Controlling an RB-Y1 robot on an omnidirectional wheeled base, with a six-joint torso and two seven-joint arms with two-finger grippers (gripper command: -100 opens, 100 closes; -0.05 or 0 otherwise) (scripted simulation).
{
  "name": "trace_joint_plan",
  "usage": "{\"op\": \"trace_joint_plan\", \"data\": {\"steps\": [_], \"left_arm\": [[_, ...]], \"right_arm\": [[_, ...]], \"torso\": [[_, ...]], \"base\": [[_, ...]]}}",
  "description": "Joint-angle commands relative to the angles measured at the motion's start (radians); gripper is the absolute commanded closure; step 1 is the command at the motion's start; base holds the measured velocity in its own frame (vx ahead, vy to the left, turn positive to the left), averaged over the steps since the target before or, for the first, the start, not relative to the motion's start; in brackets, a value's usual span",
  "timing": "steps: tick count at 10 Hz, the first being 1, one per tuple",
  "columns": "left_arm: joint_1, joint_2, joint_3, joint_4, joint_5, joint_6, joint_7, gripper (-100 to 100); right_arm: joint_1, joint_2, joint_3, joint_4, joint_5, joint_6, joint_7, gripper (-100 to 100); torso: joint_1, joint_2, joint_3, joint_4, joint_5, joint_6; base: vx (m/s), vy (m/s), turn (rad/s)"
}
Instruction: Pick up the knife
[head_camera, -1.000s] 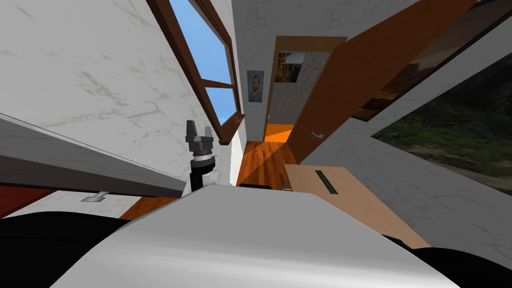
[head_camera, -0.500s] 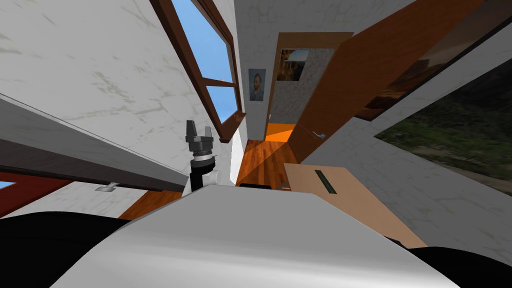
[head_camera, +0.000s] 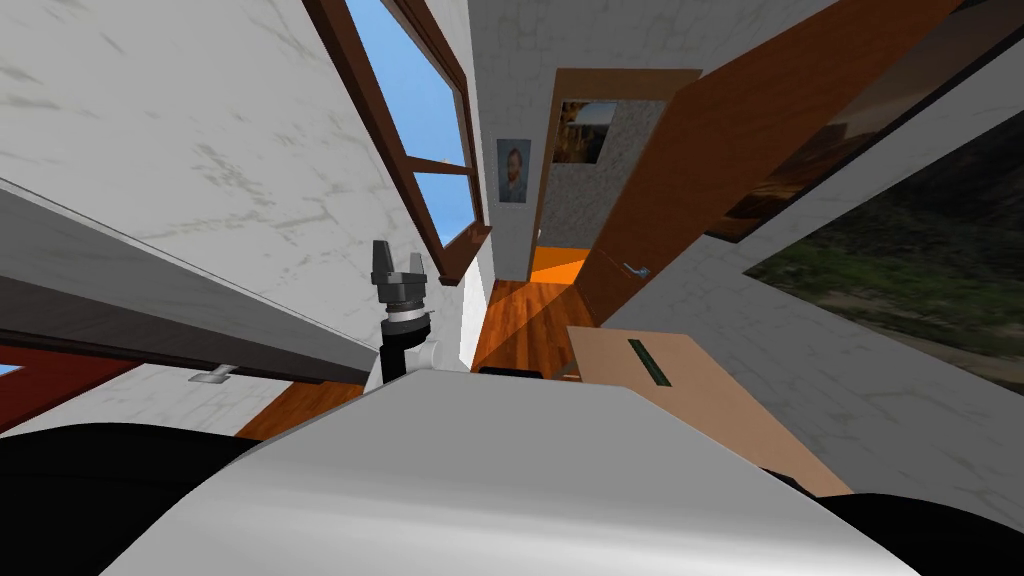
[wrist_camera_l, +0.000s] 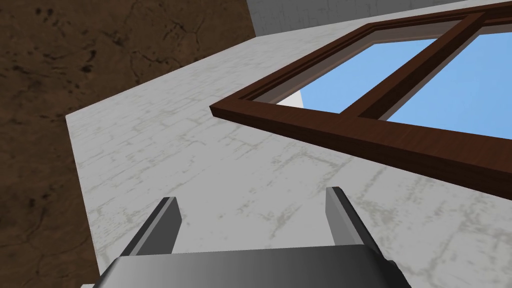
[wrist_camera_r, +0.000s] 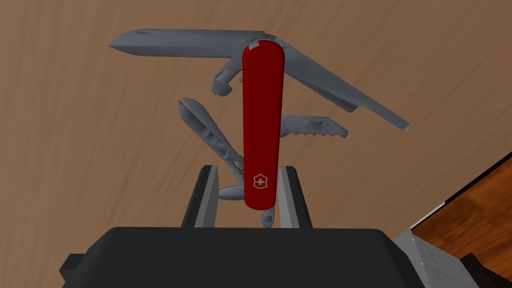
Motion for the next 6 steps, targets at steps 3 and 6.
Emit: {"op": "trace_joint_plan", "data": {"steps": [3, 6], "left_arm": [[0.000, 0.000, 0.000, 0.000, 0.000, 0.000, 0.000, 0], [0.000, 0.000, 0.000, 0.000, 0.000, 0.000, 0.000, 0]], "right_arm": [[0.050, -0.048, -0.024, -0.039, -0.007, -0.019, 0.006, 100], [0.056, -0.056, -0.030, -0.038, -0.008, -0.029, 0.011, 0]], "torso": [[0.002, -0.002, -0.001, -0.001, 0.001, 0.001], [0.003, -0.004, -0.002, -0.001, 0.001, 0.001]], "base": [[0.041, 0.025, -0.051], [0.039, 0.033, -0.023]]}}
